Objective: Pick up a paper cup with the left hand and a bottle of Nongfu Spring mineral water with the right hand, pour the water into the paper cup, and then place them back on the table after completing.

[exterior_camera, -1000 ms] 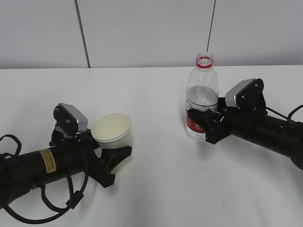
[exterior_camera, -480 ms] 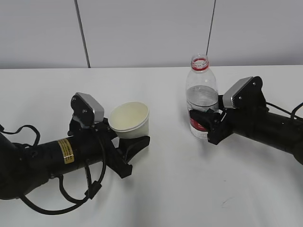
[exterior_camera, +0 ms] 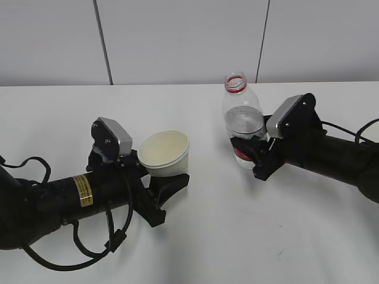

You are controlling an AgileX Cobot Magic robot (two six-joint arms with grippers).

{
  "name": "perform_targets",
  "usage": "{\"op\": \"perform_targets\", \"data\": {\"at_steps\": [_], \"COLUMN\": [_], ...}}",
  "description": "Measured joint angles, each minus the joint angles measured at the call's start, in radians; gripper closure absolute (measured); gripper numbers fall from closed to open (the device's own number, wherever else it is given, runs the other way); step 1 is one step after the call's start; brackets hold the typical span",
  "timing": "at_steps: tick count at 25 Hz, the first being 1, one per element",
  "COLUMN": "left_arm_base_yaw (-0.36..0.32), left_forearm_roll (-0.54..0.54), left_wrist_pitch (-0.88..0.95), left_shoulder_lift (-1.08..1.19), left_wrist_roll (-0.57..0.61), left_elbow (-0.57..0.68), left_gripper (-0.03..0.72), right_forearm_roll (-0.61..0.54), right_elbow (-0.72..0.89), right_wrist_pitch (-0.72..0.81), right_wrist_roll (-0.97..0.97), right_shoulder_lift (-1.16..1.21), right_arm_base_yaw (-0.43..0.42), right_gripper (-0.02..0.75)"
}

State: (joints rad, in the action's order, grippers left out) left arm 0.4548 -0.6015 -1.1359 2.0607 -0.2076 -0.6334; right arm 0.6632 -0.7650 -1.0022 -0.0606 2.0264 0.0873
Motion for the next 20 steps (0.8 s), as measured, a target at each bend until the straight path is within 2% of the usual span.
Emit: {"op": "perform_targets", "data": {"at_steps": [5, 11, 20], "left_arm_base_yaw": [0.000, 0.000, 0.000], "left_forearm_roll": [-0.009, -0.009, -0.009], "left_wrist_pitch": [0.029, 0.059, 0.076], "left_shoulder_lift": [0.000, 0.000, 0.000], "left_wrist_roll": [0.000, 0.000, 0.000], "left_elbow": [0.000, 0.000, 0.000], "left_gripper": [0.298, 0.298, 0.314], "right_forearm_roll": [0.002, 0.006, 0.019], "right_elbow": [-0.030, -0.030, -0.032], "right_wrist_pitch": [0.048, 0.120, 0.151], "right_wrist_roll": [-0.039, -0.068, -0.088], "right_shoulder_lift": [-0.002, -0.044, -0.088], "right_arm_base_yaw": [0.039, 0.046, 0.049], "right_gripper": [0.273, 0.274, 0.274]}}
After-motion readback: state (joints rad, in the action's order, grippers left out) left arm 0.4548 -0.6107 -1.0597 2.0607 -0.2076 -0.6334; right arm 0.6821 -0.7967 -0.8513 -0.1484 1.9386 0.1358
